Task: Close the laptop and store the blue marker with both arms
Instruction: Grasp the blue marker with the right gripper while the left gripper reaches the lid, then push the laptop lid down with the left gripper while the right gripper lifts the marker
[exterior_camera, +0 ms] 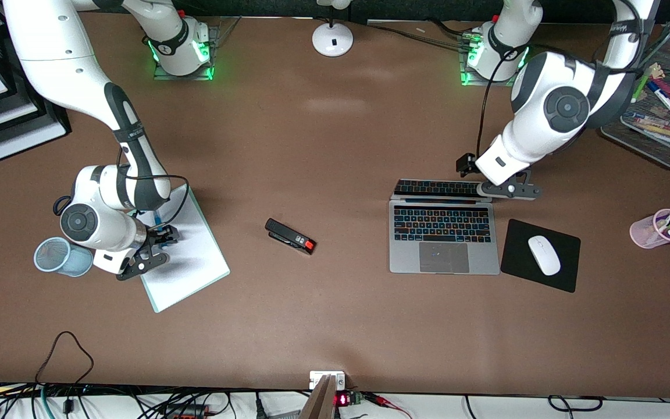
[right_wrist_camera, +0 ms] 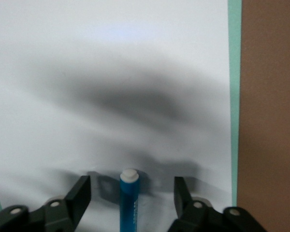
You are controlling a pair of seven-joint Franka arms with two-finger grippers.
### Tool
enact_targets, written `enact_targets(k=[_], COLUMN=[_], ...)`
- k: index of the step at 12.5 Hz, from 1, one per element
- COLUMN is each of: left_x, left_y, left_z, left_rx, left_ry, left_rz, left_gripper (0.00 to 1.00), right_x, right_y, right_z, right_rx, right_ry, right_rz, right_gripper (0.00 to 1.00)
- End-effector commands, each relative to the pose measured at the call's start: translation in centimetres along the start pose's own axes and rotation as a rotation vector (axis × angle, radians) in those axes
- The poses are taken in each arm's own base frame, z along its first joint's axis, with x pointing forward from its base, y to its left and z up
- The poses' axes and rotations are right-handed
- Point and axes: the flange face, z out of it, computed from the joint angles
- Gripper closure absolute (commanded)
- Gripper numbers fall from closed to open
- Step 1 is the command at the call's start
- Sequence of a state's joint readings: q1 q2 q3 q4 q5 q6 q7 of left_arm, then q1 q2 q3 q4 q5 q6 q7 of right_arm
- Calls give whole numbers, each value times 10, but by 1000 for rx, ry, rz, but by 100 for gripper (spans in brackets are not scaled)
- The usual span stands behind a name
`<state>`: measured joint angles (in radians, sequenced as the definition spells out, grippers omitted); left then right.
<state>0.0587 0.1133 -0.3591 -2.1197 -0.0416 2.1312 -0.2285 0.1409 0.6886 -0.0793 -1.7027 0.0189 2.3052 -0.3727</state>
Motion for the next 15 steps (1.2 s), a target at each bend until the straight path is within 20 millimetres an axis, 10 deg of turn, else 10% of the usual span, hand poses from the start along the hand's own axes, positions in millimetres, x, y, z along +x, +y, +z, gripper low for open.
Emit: enact_targets(k=[1,8,15], left_x=[14,49,77], left_y=[9,23,25], left_z=[15,3,41], left_rx=[-37,-72,-117], left_ry=[9,58,99], left_rz=[2,17,13], left_gripper=[0,0,0], right_x=[-2,-2,1], right_y=[-3,-4,-2], right_z=[-2,-1,-22], right_rx=[8,9,0], right_ry=[15,12,43], right_rz=[-12,-13,-14], right_gripper=[46,72,91])
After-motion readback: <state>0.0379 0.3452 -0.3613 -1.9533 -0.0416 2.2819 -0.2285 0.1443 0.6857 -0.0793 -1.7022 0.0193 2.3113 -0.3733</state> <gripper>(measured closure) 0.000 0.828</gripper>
